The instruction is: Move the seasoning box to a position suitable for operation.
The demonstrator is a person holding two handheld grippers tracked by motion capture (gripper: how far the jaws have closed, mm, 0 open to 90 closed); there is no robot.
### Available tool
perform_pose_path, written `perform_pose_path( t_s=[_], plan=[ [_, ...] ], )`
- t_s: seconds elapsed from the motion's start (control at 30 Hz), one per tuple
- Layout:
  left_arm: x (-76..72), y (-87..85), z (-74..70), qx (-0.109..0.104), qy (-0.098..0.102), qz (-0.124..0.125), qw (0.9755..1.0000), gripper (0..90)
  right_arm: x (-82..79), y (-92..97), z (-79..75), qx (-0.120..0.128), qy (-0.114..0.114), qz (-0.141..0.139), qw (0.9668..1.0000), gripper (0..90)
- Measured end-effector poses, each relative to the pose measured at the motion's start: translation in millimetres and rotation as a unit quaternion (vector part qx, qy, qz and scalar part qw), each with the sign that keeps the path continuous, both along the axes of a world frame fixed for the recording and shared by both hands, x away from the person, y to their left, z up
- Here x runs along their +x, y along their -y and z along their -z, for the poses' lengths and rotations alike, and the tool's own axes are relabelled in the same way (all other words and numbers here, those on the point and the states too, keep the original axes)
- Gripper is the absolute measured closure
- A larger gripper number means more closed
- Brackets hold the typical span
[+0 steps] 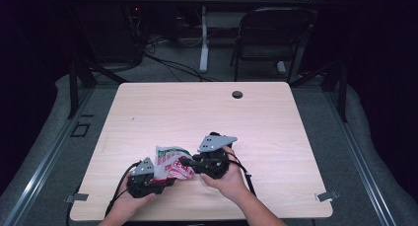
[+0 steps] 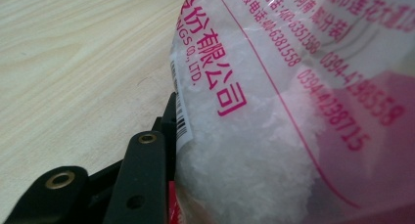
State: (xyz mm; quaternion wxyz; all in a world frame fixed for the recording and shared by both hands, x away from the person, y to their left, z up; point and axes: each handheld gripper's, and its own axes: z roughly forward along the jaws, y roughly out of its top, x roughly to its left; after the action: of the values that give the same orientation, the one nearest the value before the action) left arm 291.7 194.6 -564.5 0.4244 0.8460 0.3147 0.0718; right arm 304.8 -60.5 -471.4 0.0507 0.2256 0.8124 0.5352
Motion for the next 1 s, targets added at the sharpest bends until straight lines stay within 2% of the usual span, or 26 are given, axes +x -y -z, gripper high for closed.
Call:
perform_pose_path(
  t_s=[0.27,0.4,0.7,0.77,1.0],
  plan=[
    [0.4,-0.5,-1.2,0.001,0.006,0.002,1.0000,62.5,0.0,0.8,-0.8,0.003,0.001,0.003,1.0000,84.6],
    [0.5,-1.4,-1.4,0.008,0.023,-0.005,0.9997,62.5,-0.3,0.7,-0.9,0.004,0.002,0.005,1.0000,84.7],
    [0.4,-1.5,-3.1,0.012,0.026,-0.016,0.9995,62.7,0.5,2.2,-1.6,0.009,0.003,0.007,0.9999,84.9],
    [0.7,-1.8,-3.6,0.011,0.024,-0.012,0.9996,62.8,0.4,2.6,-1.9,0.010,0.003,0.007,0.9999,84.8],
    [-0.9,-2.1,-8.0,0.018,0.042,-0.019,0.9988,63.2,-0.5,4.8,-4.8,0.011,0.007,0.005,0.9999,79.5]
  ],
)
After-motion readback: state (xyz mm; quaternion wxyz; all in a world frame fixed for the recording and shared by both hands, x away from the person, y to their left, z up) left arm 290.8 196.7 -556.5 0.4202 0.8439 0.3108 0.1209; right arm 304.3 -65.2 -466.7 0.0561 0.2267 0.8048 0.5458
